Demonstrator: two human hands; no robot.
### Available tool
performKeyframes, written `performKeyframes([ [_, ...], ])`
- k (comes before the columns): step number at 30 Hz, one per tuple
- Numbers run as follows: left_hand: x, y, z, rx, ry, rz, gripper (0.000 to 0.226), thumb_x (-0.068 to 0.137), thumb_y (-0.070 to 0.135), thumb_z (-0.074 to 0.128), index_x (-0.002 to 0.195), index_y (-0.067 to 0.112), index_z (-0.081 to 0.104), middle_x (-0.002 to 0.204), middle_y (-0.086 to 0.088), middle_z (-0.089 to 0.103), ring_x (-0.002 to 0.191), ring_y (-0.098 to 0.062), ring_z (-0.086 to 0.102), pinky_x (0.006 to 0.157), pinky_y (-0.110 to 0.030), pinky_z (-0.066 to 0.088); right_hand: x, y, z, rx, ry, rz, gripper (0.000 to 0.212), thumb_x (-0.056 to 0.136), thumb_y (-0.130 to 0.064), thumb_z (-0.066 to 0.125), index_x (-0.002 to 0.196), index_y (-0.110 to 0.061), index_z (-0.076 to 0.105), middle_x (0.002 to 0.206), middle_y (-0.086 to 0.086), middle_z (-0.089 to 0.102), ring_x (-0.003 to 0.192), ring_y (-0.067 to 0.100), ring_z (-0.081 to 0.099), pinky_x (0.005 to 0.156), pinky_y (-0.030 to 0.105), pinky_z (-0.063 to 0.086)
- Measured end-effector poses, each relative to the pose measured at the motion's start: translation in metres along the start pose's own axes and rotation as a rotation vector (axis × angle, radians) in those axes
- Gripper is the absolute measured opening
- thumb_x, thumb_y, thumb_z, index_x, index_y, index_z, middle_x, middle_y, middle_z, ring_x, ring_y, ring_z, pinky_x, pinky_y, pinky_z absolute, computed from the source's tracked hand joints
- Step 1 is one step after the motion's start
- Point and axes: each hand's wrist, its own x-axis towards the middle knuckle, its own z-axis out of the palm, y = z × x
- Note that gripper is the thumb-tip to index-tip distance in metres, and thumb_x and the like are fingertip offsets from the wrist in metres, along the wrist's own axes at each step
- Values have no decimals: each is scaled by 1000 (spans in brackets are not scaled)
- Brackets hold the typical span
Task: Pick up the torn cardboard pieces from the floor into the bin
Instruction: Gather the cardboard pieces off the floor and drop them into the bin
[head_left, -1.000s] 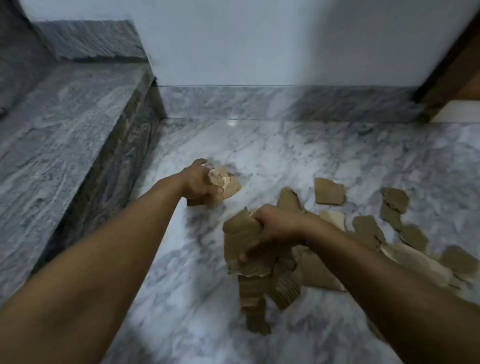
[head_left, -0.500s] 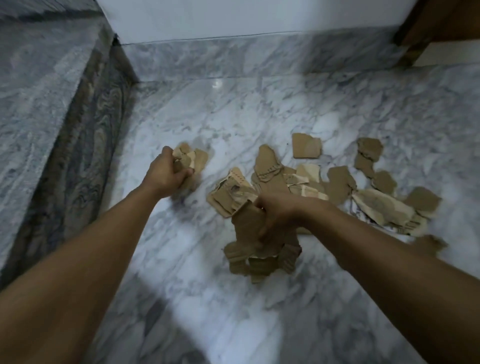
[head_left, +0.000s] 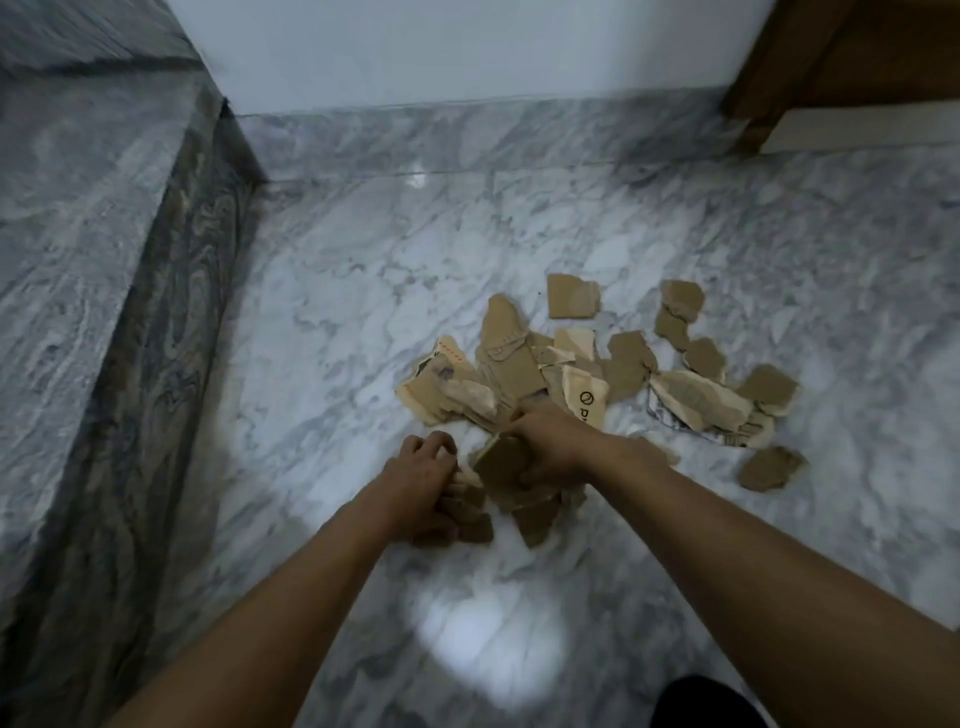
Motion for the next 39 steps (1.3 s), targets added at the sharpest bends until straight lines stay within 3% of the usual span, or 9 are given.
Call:
performKeyframes([
  [3,2,-1,16,19,114,11,60,75,48,74,122,23,46,134,0,39,111,-24,42,87,-36,45,9,-1,20,-206,27,-76,69,75,-35,81,135,-28,49,148,5,33,129,34,36,102,46,42],
  [7,3,0,16,-72,124,6,51,78,39,72,116,23,41,110,-2,55,96,-25,55,77,-37,48,16,-1,21,-333,17,-63,57,92,-31,66,143,-24,43,155,6,27,138,38,27,109,52,34],
  [13,7,-3,8,-129,-4,-113,39,77,40,72,104,20,53,105,-4,62,92,-25,60,82,-40,53,22,-6,26,-307,6,-31,73,87,-26,70,149,-19,32,150,15,39,130,40,44,106,49,39],
  [20,2,-19,-16,-61,-136,-149,21,78,25,72,72,22,52,84,2,55,80,-18,56,67,-26,42,11,6,30,-11,-74,67,46,80,-22,78,122,-10,63,122,14,64,113,32,61,88,32,47],
  [25,25,-18,-55,3,133,-29,11,87,11,59,97,15,58,84,-6,47,63,-10,48,64,-29,44,-17,39,-20,231,-6,157,44,77,-23,83,116,-15,66,116,5,68,105,26,64,89,39,52],
  [28,55,-11,-66,62,112,21,60,69,38,80,123,19,60,136,-5,43,120,-24,47,99,-37,44,-22,58,-50,332,93,213,39,78,-25,83,113,-15,70,107,6,70,95,24,64,88,42,54],
  [31,70,8,-69,160,79,-3,64,70,45,79,128,27,57,153,4,30,140,-29,25,105,-48,38,-9,69,-43,289,142,367,55,70,-40,83,117,-15,67,116,11,66,105,28,61,90,42,54],
  [35,78,15,-45,354,181,18,70,74,34,78,136,29,47,144,1,40,133,-29,33,108,-49,30,6,73,-5,196,249,461,87,59,-55,78,131,-15,49,134,11,46,127,38,43,97,50,45],
  [39,78,3,-40,286,217,67,72,74,37,78,136,31,41,131,-4,44,114,-28,49,94,-41,45,-2,67,11,186,389,420,59,80,-40,74,125,-19,42,127,9,52,122,37,49,97,53,36],
])
